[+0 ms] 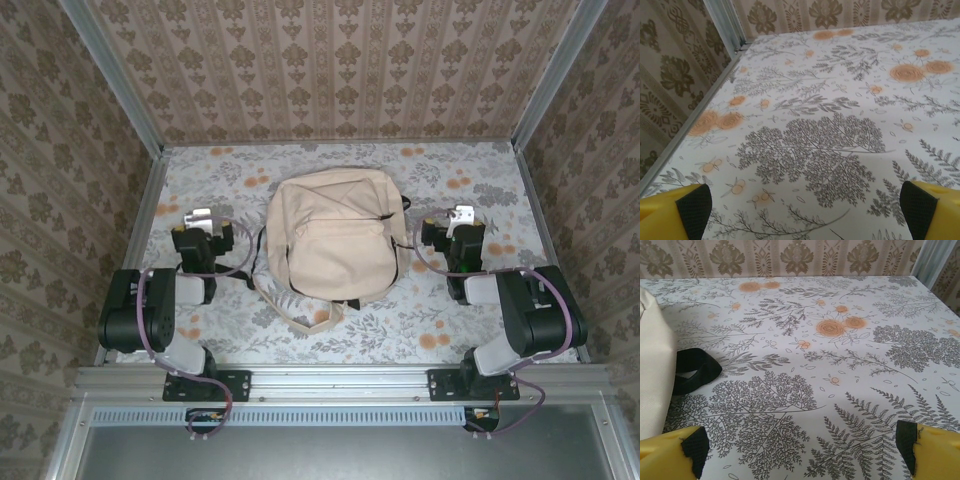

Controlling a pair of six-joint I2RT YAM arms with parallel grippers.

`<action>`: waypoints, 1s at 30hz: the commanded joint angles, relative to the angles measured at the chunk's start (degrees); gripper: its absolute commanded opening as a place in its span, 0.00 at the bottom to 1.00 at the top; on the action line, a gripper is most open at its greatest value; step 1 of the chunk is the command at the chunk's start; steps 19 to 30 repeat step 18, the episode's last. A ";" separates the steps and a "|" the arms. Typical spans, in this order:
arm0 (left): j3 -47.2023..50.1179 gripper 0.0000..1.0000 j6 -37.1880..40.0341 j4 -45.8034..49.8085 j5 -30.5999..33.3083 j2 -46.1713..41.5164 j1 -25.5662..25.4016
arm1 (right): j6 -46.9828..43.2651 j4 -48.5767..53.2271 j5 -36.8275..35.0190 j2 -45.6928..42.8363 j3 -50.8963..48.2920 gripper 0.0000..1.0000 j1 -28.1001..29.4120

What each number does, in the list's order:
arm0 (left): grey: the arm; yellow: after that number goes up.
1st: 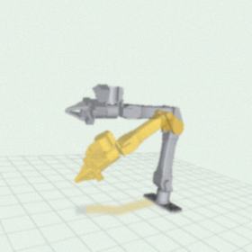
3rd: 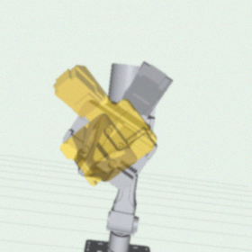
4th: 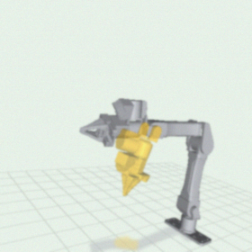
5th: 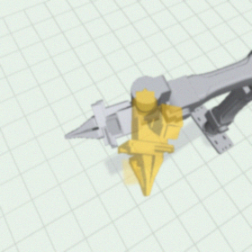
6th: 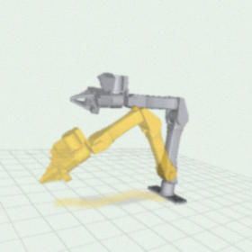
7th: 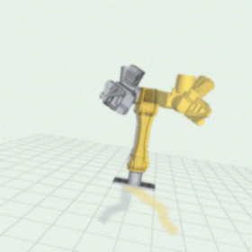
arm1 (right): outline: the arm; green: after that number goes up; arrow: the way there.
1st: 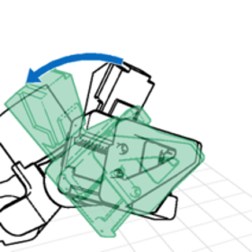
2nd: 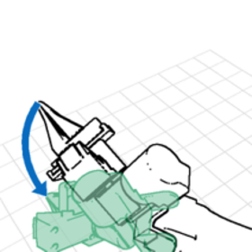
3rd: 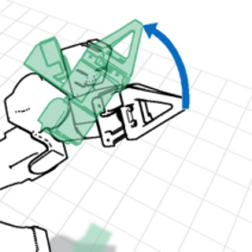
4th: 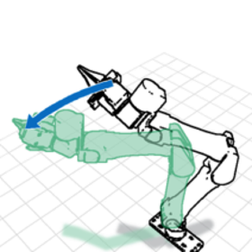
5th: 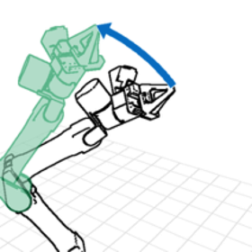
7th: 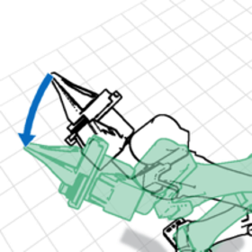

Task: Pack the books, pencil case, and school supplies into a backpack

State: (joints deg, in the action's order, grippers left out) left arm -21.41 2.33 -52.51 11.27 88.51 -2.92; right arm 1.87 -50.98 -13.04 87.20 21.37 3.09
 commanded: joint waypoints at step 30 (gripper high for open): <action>-1.79 1.00 0.13 3.20 -6.17 -0.27 1.01 | 1.08 -0.22 0.86 0.44 0.86 1.00 -0.37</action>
